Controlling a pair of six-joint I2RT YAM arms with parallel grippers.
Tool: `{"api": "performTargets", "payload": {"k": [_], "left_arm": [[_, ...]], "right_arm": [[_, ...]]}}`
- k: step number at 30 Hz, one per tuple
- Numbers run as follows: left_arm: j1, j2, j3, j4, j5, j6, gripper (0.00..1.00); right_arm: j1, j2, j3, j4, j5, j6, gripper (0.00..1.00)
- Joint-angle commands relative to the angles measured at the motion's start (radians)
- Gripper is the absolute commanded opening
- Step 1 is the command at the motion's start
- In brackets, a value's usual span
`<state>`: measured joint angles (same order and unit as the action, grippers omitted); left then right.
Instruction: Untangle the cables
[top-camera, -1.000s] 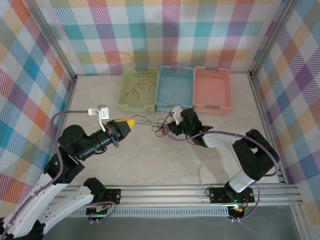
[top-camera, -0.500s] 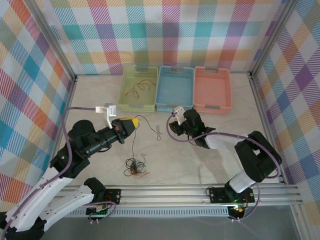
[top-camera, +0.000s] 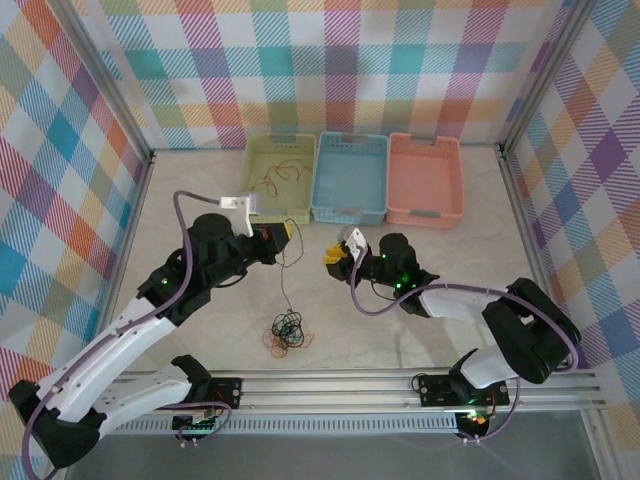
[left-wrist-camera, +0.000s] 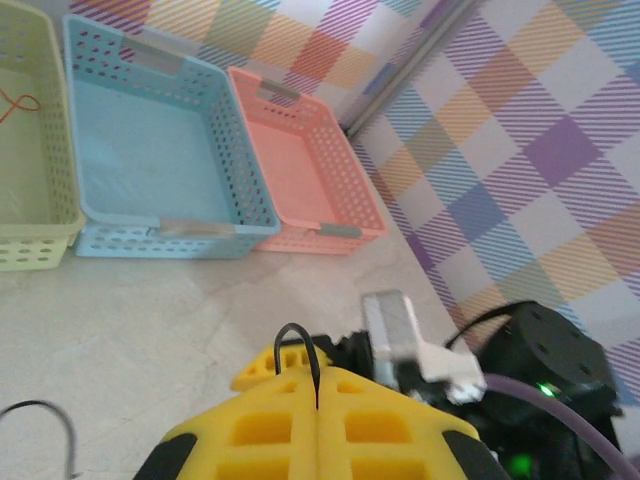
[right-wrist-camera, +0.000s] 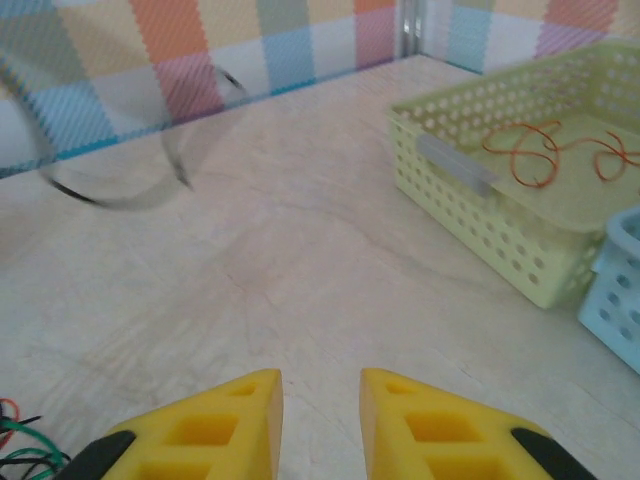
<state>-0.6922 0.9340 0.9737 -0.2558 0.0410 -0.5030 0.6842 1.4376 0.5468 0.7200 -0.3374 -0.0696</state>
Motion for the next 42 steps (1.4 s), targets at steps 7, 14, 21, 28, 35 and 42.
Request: {"api": "performTargets", "payload": {"k": [7,14,21,28,35,42], "left_arm": [[0.005,0.136,0.088,0.083,-0.009,-0.041,0.0],[0.003,0.218,0.144,0.127,0.019,-0.063,0.0],[0.002,0.28,0.162,0.171,0.041,-0.089,0.0],[-0.006,0.31,0.185,0.197,0.073,-0.114,0.0],[-0.012,0.298,0.226,0.177,0.102,-0.12,0.0],[-0.016,0.284,0.243,0.183,0.139,-0.149,0.0]], "right_arm": [[0.013,-0.007,-0.009,0.111,-0.151,-0.021,0.28],[0.033,0.012,0.007,0.1,-0.209,-0.057,0.31],[0.044,0.036,0.033,0.068,-0.236,-0.064,0.31],[0.057,0.056,0.055,0.021,-0.203,-0.088,0.33],[0.06,0.061,0.068,-0.013,-0.15,-0.097,0.32],[0.06,0.065,0.072,-0.023,-0.122,-0.102,0.28]]}}
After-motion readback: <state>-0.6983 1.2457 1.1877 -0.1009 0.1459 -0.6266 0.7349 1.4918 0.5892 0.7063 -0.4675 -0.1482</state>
